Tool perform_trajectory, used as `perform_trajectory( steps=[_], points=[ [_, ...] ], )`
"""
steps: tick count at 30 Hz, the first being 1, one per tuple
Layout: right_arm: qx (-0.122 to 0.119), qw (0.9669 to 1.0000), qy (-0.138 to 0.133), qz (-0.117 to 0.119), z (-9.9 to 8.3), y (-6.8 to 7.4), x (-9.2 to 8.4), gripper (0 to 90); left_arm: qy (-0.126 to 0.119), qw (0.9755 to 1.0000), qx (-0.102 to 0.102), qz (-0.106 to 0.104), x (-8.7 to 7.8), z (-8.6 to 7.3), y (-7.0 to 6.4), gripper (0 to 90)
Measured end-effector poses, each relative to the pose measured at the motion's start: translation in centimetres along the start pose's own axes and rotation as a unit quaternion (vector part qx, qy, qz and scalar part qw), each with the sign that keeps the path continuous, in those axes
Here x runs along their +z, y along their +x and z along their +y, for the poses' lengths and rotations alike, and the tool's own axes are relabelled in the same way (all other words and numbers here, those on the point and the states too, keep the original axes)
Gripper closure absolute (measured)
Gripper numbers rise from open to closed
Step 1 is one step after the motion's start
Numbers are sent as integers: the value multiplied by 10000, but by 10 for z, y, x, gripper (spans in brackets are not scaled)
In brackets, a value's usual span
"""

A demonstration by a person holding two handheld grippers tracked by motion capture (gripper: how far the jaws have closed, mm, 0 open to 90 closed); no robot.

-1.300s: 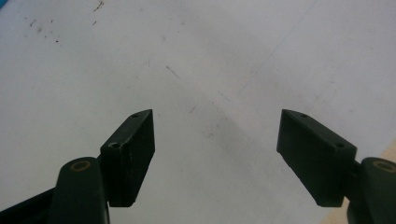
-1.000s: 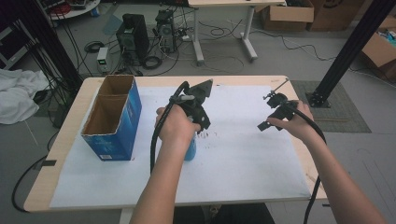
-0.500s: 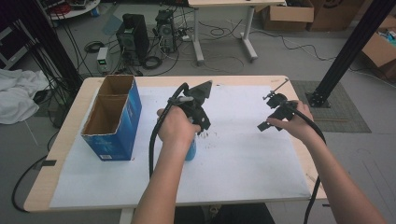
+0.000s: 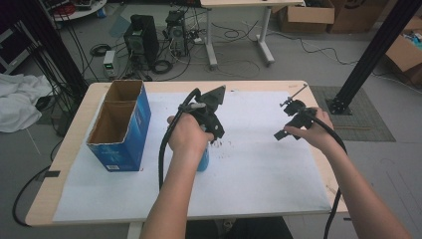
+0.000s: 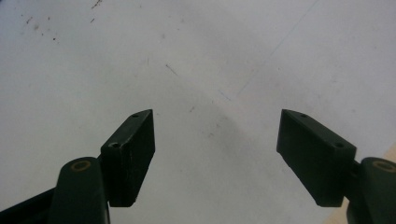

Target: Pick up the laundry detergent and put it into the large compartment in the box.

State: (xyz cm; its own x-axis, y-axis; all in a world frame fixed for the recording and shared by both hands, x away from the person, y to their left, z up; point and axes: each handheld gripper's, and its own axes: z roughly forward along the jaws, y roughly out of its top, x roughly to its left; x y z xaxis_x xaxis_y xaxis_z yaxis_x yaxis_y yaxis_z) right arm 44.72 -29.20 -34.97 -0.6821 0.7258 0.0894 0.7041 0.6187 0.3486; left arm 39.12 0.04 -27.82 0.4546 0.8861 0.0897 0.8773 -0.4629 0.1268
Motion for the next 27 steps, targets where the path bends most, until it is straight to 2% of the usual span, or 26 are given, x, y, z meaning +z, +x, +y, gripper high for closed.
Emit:
perform_trajectory(
  steps=[9,15,27],
  points=[
    [-4,10000,-2,2,-1,-1,0,281,-14,10000,-62,39,0,0,0,227],
    [-2,10000,-16,19,0,0,0,281,-35,9998,-173,11,-2,-1,1,250],
    [11,10000,-32,38,-1,-1,1,280,24,9997,-205,150,0,2,-1,279]
  ],
)
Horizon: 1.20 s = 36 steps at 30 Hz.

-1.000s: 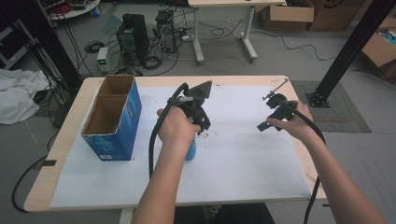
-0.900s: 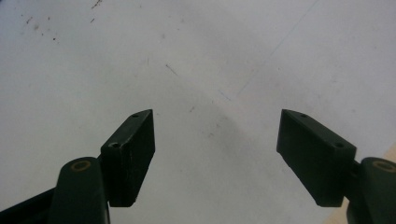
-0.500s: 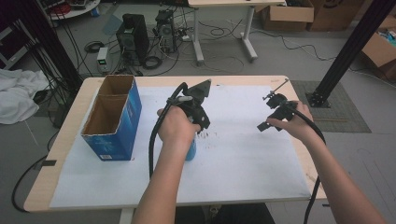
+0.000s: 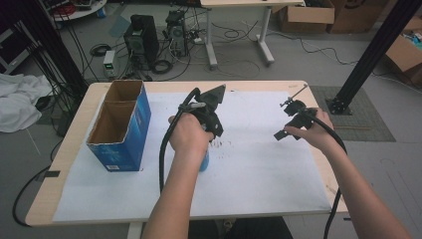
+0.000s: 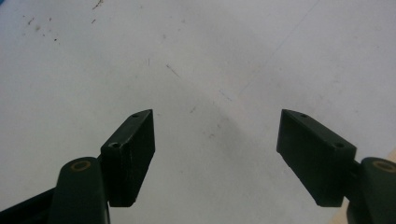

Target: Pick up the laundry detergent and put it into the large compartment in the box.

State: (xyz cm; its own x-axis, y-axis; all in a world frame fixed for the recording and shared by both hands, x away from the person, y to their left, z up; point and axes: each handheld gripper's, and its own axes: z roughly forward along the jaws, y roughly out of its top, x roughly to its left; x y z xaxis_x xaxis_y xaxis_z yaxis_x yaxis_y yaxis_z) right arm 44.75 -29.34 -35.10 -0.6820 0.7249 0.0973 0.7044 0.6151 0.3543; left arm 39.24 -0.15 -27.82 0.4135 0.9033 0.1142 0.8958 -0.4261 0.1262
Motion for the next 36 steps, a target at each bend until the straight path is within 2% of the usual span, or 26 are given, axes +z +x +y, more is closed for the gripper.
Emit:
perform_trajectory(
  steps=[10,23,32,36],
  points=[
    [6,10000,-8,14,-1,-1,1,280,58,9999,7,147,2,1,-1,310],
    [17,10000,-9,20,-2,-3,1,280,132,9997,-28,194,1,3,-1,333],
    [0,10000,-10,24,-2,-2,2,280,48,9994,310,136,0,1,2,348],
    [-4,10000,-4,13,0,-1,2,281,121,9988,475,89,-2,1,4,355]
  ],
)
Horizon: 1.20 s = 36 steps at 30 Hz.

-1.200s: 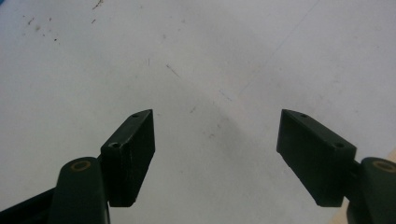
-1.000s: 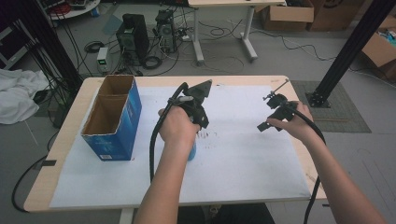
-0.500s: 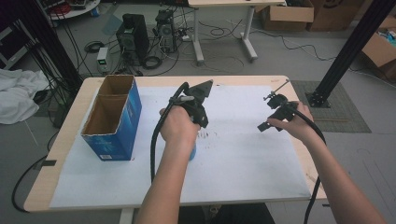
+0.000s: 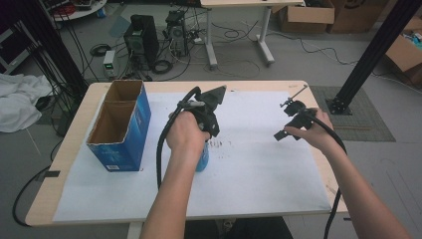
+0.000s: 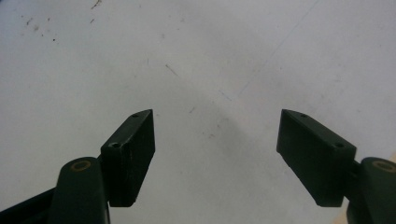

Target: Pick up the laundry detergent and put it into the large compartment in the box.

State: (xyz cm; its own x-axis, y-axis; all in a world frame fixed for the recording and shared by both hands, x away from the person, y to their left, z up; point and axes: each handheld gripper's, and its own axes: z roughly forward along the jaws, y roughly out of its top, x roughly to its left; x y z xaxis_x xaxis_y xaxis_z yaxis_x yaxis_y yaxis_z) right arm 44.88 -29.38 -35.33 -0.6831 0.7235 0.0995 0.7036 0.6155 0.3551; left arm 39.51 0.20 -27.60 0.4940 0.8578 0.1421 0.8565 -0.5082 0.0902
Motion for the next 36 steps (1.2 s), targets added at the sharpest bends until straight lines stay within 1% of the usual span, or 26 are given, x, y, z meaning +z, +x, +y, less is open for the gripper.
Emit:
perform_trajectory(
  steps=[1,3,4,7,8,9,10,13,15,16,17,21,24,25,26,27,28,29,30,31,35,36],
  points=[
    [7,10000,3,-1,0,0,0,281,0,10000,0,0,0,0,0,357],
    [11,10000,10,-6,1,0,0,281,-18,9999,74,-67,-4,0,2,360],
    [5,10000,9,-13,1,0,0,283,-14,9998,168,-100,-7,1,2,361],
    [30,10000,19,-14,2,0,-1,283,23,9994,315,-101,-13,2,3,364],
    [33,10000,18,-15,2,-1,-1,283,25,9992,397,-100,-15,3,3,365],
    [33,10000,18,-15,2,-1,-1,283,25,9992,397,-100,-15,3,3,366],
    [43,10000,18,-20,2,0,-1,283,48,9989,455,-99,-20,4,4,367],
    [17,10000,10,-30,2,0,-2,283,59,9984,549,-118,-28,5,8,369],
    [17,10000,8,-34,2,0,-2,283,61,9983,562,-127,-31,5,9,371],
    [15,10000,13,-39,2,0,-3,283,69,9981,587,-144,-35,5,12,371],
    [18,10000,1,-47,2,-1,-4,283,69,9981,586,-163,-42,5,17,372],
    [34,10000,-13,-62,3,-1,-6,283,20,9981,608,-135,-60,3,26,373],
    [28,10000,-14,-77,3,-1,-7,283,-42,9983,563,-112,-74,1,35,374],
    [42,10000,-26,-77,3,-1,-7,283,-42,9983,563,-112,-74,1,35,375],
    [44,10000,-19,-80,4,-1,-8,283,-71,9987,492,-114,-83,-1,41,375],
    [15,10000,-18,-92,4,-2,-8,283,-87,9988,467,-109,-87,-2,45,376],
    [21,10000,-25,-94,4,-1,-9,283,-87,9988,467,-109,-87,-2,45,376],
    [37,9999,-20,-93,4,-1,-9,283,-118,9991,387,-102,-96,-5,53,376],
    [35,9999,-25,-103,4,-1,-10,284,-118,9991,387,-102,-96,-5,53,377],
    [43,9999,-25,-101,4,-1,-10,283,-133,9994,311,-88,-103,-7,62,377],
    [39,9999,-19,-116,4,-1,-11,283,-174,9997,152,-20,-113,-13,77,378],
    [39,9999,-19,-116,4,-1,-11,283,-174,9997,152,-20,-113,-13,77,378]
  ],
)
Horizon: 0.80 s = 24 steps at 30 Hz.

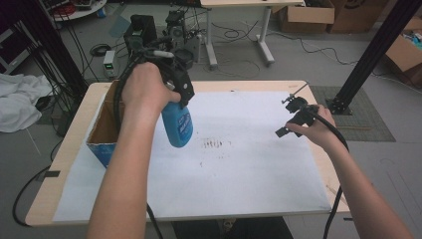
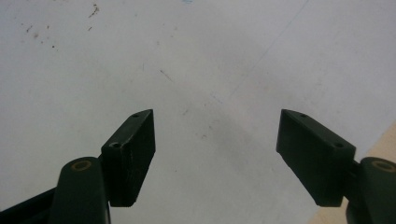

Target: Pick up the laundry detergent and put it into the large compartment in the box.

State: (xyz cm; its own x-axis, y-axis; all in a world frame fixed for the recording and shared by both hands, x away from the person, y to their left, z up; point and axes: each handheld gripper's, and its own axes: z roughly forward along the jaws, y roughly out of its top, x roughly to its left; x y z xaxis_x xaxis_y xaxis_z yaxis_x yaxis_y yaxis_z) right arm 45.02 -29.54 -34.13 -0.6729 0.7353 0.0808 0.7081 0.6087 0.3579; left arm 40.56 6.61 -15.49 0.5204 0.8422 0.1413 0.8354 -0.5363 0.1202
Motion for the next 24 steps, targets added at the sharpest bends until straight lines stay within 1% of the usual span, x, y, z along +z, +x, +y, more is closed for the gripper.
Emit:
perform_trajectory(
  steps=[1,2,3,4,5,7,8,9,10,11,12,15,16,17,18,19,20,21,22,23,24],
  points=[
    [-3,10000,-4,-4,0,-1,0,283,-11,10000,-54,28,-3,-2,5,378],
    [-4,10000,2,-6,0,-1,0,284,-42,9998,-181,30,-7,-6,14,378],
    [3,10000,-6,-9,0,-1,0,283,-57,9997,-216,33,-10,-7,19,379],
    [3,10000,-6,-9,0,-1,0,283,-57,9997,-216,33,-10,-7,19,379],
    [23,10000,8,-2,0,-2,0,283,-111,9994,-316,67,-15,-12,29,379],
    [35,10000,26,-23,-1,-2,0,283,-180,9987,-465,127,-20,-16,38,380],
    [23,10000,22,-26,-1,-3,0,283,-196,9984,-497,180,-22,-19,42,380],
    [31,10000,16,-23,-1,-3,-1,283,-212,9981,-540,210,-24,-20,45,381],
    [34,10000,18,-30,-1,-3,-1,283,-212,9981,-540,210,-24,-20,45,381],
    [66,10000,22,-26,-1,-3,-1,283,-241,9969,-686,312,-30,-25,53,381],
    [63,10000,9,-30,-1,-4,-1,283,-257,9963,-735,370,-33,-28,58,381],
    [53,10000,14,-39,-1,-5,-2,283,-342,9940,-944,440,-41,-35,70,382],
    [79,10000,30,-42,-1,-5,-2,283,-342,9940,-944,440,-41,-35,70,382],
    [82,10000,27,-44,-1,-5,-2,283,-372,9928,-1040,458,-47,-40,78,382],
    [82,10000,27,-44,-1,-5,-2,283,-372,9928,-1040,458,-47,-40,78,382],
    [87,9999,35,-57,-1,-5,-3,284,-413,9913,-1141,506,-51,-45,86,382],
    [99,9999,40,-60,-2,-5,-3,283,-425,9906,-1180,542,-53,-48,90,383],
    [94,9999,29,-62,-2,-6,-3,283,-425,9906,-1180,542,-53,-48,90,383],
    [94,9999,29,-62,-2,-6,-3,283,-407,9898,-1237,578,-54,-50,94,383],
    [121,9999,39,-77,-2,-6,-4,284,-393,9881,-1334,664,-55,-55,101,383],
    [124,9999,38,-78,-3,-6,-4,284,-383,9873,-1375,703,-56,-57,105,383]
  ],
)
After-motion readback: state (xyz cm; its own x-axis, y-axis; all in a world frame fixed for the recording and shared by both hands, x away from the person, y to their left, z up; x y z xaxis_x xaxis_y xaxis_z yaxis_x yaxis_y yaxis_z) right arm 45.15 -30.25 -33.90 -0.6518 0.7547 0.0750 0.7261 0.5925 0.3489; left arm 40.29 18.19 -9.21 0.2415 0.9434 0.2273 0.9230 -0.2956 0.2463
